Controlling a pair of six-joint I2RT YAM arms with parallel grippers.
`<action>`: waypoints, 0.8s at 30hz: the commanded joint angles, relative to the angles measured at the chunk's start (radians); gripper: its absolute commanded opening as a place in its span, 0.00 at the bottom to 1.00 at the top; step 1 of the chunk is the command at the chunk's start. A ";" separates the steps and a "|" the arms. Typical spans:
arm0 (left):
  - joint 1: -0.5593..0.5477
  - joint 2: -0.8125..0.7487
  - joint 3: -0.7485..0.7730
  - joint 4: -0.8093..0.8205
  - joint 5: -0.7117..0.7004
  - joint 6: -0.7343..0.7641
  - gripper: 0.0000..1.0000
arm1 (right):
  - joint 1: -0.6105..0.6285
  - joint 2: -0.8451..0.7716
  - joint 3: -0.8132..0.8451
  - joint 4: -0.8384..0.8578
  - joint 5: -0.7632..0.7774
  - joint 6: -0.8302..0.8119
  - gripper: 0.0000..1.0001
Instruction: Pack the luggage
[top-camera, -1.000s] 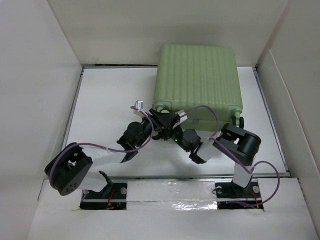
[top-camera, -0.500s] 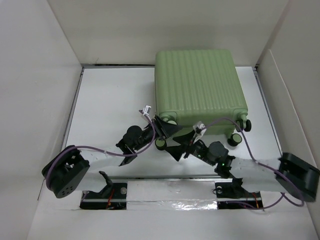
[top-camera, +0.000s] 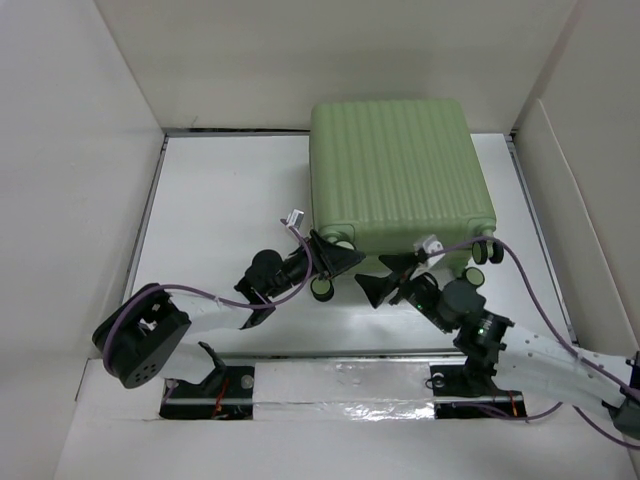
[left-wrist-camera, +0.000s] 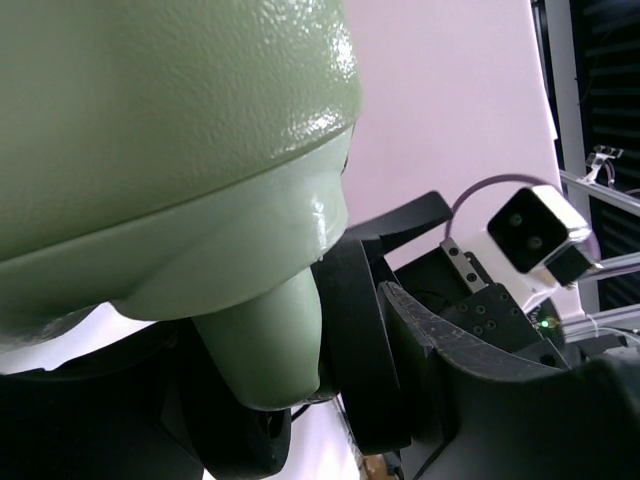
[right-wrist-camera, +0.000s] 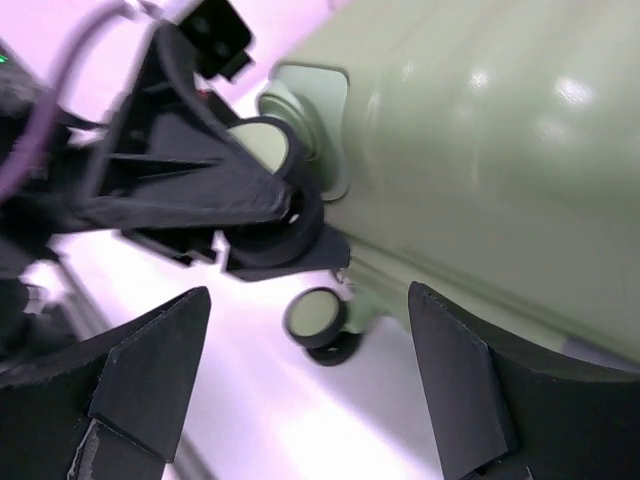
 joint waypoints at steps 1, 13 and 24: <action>-0.018 -0.017 0.015 0.386 0.121 0.026 0.21 | 0.019 0.134 0.109 0.004 0.046 -0.138 0.85; -0.018 -0.109 0.012 0.185 0.049 -0.017 0.36 | 0.039 0.336 0.146 0.279 0.049 -0.252 0.82; -0.018 -0.187 0.006 0.051 -0.024 -0.026 0.40 | 0.039 0.405 0.175 0.451 0.018 -0.260 0.80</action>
